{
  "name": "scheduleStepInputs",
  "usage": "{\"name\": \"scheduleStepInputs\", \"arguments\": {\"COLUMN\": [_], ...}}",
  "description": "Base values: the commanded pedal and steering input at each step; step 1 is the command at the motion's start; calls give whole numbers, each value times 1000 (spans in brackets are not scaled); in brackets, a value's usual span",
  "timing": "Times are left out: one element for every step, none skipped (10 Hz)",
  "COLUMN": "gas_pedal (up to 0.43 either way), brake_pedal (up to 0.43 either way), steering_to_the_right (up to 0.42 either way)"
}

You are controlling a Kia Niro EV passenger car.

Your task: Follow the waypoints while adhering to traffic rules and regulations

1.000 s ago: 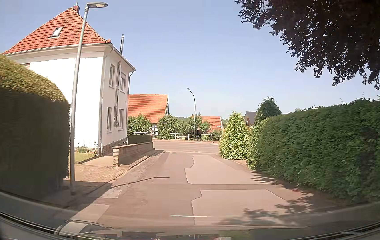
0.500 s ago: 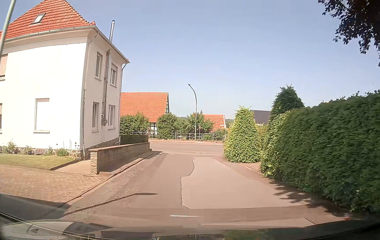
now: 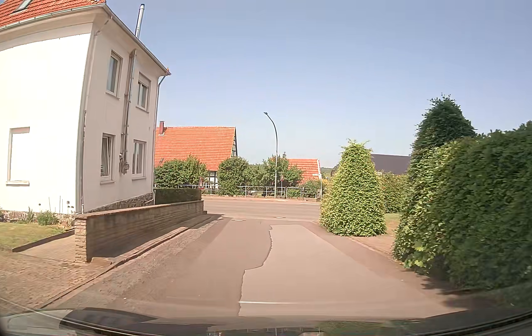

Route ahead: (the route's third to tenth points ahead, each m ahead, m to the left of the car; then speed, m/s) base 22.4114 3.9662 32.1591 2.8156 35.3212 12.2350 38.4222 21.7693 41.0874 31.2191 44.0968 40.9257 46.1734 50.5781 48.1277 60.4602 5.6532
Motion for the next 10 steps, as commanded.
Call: {"name": "scheduleStepInputs", "arguments": {"gas_pedal": [0, 0, 0, 0, 0, 0, 0, 0, 0, 0], "brake_pedal": [0, 0, 0, 0, 0, 0, 18, 24, 61, 79], "steering_to_the_right": [-10, -9, -7, -8, -9, -9, -7, -8, -8, -7]}}
